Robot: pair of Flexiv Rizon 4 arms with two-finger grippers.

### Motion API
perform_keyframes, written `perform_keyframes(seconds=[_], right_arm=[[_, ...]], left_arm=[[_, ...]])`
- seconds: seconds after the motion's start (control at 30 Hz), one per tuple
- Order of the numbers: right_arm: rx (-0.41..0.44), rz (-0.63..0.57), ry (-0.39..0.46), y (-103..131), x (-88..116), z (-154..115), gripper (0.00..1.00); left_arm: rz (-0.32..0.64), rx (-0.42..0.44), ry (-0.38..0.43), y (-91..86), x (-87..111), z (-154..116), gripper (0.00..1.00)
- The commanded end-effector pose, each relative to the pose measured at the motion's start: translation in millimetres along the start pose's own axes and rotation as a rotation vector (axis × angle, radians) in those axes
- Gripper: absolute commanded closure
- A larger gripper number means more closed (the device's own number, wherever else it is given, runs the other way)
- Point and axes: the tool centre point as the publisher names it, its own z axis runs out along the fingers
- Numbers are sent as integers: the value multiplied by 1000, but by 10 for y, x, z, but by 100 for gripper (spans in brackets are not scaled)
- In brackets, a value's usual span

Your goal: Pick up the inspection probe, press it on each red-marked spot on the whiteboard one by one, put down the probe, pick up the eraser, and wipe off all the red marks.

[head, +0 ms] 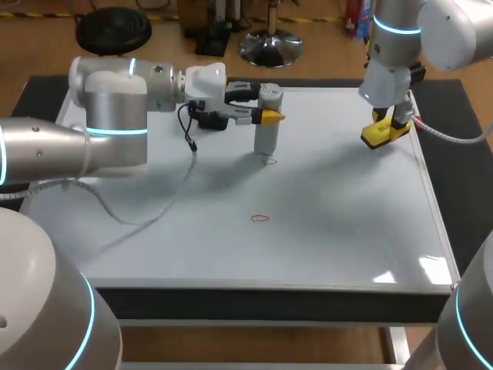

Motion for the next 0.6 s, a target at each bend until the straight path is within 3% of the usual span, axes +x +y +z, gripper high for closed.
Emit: perform_keyframes(seconds=[0.03,0.3,0.6], right_arm=[[1,-1,2,-7,1,-9,100],[1,-1,2,-7,1,-9,100],[1,-1,2,-7,1,-9,100]], left_arm=[[3,1,26,-137,-154,-39,100],[14,18,53,-380,-432,-58,100],[2,34,112,-524,-709,-68,100]])
